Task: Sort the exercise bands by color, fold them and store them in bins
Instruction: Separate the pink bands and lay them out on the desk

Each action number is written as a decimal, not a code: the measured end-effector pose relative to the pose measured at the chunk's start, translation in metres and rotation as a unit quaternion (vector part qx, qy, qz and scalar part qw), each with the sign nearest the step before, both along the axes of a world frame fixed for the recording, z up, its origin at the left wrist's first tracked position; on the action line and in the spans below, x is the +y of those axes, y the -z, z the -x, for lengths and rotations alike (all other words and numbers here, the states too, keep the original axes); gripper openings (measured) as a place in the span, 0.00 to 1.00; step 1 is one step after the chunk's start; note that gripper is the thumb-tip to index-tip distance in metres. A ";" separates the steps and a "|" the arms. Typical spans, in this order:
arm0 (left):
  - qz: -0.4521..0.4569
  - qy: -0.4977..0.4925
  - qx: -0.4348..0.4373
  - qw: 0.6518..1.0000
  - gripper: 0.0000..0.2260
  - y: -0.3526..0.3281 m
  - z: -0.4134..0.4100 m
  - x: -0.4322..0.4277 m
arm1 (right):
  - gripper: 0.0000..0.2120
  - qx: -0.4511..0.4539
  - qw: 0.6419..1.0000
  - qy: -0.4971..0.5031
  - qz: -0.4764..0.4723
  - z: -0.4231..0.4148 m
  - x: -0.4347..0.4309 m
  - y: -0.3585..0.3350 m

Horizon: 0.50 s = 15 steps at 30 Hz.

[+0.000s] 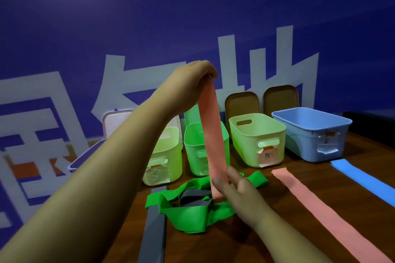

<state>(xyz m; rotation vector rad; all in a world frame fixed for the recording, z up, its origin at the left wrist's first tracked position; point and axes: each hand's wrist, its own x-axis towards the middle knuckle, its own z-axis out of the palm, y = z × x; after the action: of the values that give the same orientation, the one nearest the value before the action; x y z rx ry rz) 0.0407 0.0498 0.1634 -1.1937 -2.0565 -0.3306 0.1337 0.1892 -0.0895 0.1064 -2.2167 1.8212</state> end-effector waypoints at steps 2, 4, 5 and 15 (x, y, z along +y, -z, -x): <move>-0.009 0.001 -0.004 1.000 0.11 -0.003 0.000 0.001 | 0.14 -0.002 1.000 0.022 0.003 0.001 0.000 -0.001; -0.019 0.004 -0.011 1.000 0.10 -0.003 -0.001 0.002 | 0.11 -0.011 0.998 0.056 -0.002 0.003 0.000 -0.004; -0.024 0.004 -0.016 1.000 0.10 -0.003 -0.002 0.003 | 0.10 -0.016 0.998 0.067 -0.006 0.004 0.001 -0.003; -0.091 0.004 -0.083 0.992 0.09 0.004 0.012 0.014 | 0.04 -0.070 0.993 0.083 -0.050 0.001 0.011 -0.004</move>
<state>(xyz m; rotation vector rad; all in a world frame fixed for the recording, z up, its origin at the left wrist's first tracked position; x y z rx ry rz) 0.0291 0.0637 0.1591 -1.0965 -2.1108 -0.6256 0.1330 0.2005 -0.0855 -0.1885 -2.3333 1.6772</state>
